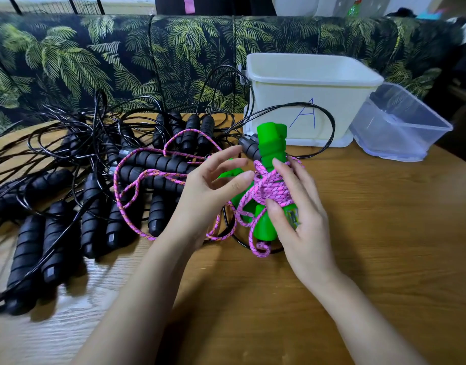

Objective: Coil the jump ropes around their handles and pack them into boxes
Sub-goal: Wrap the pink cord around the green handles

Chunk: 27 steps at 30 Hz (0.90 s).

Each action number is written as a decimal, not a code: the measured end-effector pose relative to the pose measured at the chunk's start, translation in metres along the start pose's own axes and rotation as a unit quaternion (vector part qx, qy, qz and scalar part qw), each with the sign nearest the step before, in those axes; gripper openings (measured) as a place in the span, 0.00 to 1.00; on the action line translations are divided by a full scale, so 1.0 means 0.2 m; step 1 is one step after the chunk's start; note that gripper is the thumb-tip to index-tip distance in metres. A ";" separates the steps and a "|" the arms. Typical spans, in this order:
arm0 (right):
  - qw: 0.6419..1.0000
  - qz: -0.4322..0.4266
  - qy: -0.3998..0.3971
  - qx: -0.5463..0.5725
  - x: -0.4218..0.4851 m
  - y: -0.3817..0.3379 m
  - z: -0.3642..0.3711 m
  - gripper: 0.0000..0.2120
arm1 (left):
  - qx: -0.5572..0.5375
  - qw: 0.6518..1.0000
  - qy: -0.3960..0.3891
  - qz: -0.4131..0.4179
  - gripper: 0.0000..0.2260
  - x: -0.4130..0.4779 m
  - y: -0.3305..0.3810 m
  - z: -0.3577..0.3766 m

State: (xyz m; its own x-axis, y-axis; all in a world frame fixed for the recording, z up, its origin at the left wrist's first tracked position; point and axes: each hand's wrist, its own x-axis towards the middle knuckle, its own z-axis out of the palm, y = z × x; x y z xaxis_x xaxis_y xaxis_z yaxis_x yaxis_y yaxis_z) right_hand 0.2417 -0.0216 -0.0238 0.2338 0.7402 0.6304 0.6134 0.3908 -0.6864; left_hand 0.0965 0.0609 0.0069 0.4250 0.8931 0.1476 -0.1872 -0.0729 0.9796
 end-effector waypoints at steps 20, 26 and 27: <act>0.986 0.052 -0.070 0.141 0.01 -0.06 -0.03 0.24 | 0.049 0.997 -0.063 -0.001 0.27 0.01 0.00 -0.05; 0.996 0.031 -0.062 0.062 0.01 -0.03 -0.02 0.23 | 0.005 1.000 -0.027 -0.005 0.25 0.01 0.01 -0.02; 0.997 0.028 -0.053 0.050 0.01 -0.03 -0.02 0.23 | 0.012 1.000 -0.028 -0.003 0.25 0.01 0.01 -0.02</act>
State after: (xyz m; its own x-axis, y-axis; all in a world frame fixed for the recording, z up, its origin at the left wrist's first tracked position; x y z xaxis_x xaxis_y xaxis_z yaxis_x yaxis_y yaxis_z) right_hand 0.2419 -0.0235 -0.0171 0.1820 0.8140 0.5517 0.5220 0.3955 -0.7557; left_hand 0.0933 0.0634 0.0084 0.4752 0.8672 0.1491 -0.1637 -0.0793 0.9833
